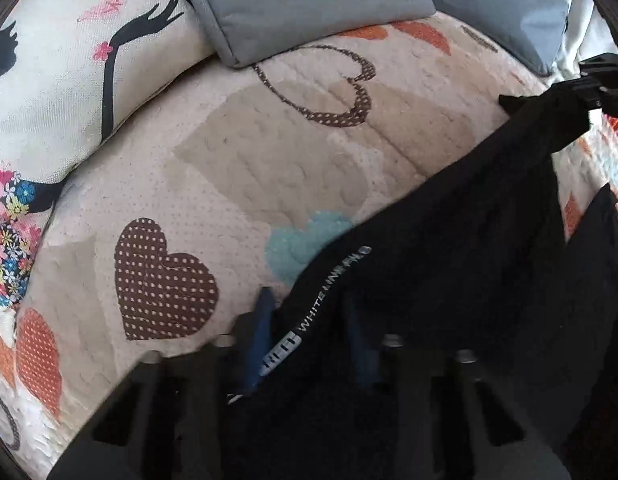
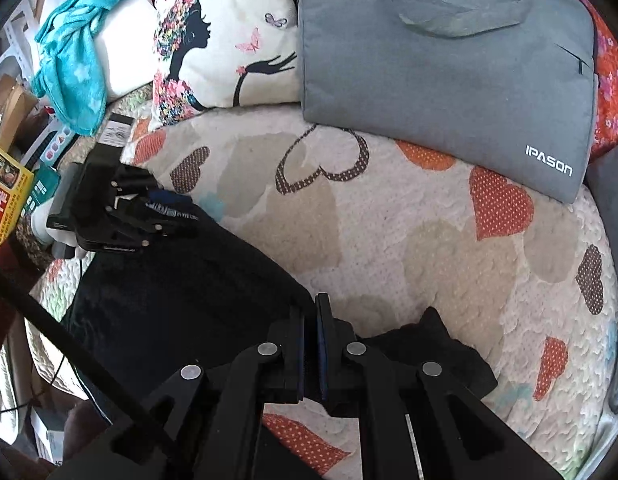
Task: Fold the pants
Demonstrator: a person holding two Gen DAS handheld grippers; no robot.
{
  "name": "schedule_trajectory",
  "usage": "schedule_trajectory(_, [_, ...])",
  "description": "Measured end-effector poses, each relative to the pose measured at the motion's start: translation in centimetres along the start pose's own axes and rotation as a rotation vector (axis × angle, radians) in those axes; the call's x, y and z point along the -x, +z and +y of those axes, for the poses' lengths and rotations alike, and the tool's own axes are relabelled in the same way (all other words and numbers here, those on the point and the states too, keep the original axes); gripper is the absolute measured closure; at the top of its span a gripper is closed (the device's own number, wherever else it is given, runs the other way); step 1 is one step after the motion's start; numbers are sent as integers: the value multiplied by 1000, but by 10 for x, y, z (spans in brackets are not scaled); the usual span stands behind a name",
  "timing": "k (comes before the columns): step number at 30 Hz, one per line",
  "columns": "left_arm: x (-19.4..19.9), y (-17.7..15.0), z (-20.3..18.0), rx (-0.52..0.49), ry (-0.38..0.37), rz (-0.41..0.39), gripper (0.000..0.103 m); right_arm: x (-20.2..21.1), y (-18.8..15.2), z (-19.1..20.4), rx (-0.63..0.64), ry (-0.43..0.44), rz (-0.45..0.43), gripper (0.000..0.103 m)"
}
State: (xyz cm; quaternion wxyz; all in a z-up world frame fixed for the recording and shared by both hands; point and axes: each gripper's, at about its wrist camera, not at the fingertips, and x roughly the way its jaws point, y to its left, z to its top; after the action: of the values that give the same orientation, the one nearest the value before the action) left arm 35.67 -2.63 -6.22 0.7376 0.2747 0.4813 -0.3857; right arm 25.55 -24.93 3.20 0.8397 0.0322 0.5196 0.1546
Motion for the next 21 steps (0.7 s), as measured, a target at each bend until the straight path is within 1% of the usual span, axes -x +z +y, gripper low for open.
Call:
schedule_trajectory(3, [13,-5,-10,-7,23,-33,90,4,-3,2,-3,3,-10,97])
schedule_trajectory(5, [30,-11,-14,20,30,-66,91,8,-7,3,-14,4,-17,97])
schedule_trajectory(8, [63,-26,-18,79,36,-135,92,17,-16,6,-25,7,-27,97])
schedule_trajectory(11, [96,-49,-27,152,9,-202,92,29,-33,14,-40,28,-36,97])
schedule_trajectory(15, [127,-95,-57,253,-23,-263,92,42,-70,29,-66,89,-29,97])
schedule_trajectory(17, [138,-133,-76,347,-60,-281,92,42,-99,42,-70,128,5,97])
schedule_trajectory(18, [138,-144,-82,372,-65,-283,92,40,-111,48,-70,141,24,97])
schedule_trajectory(19, [137,-161,-92,413,-71,-278,92,37,-125,54,-70,154,46,97])
schedule_trajectory(20, [135,-180,-103,451,-77,-260,92,32,-144,62,-76,171,79,97])
schedule_trajectory(21, [133,-199,-114,482,-61,-239,92,27,-157,66,-82,177,102,97])
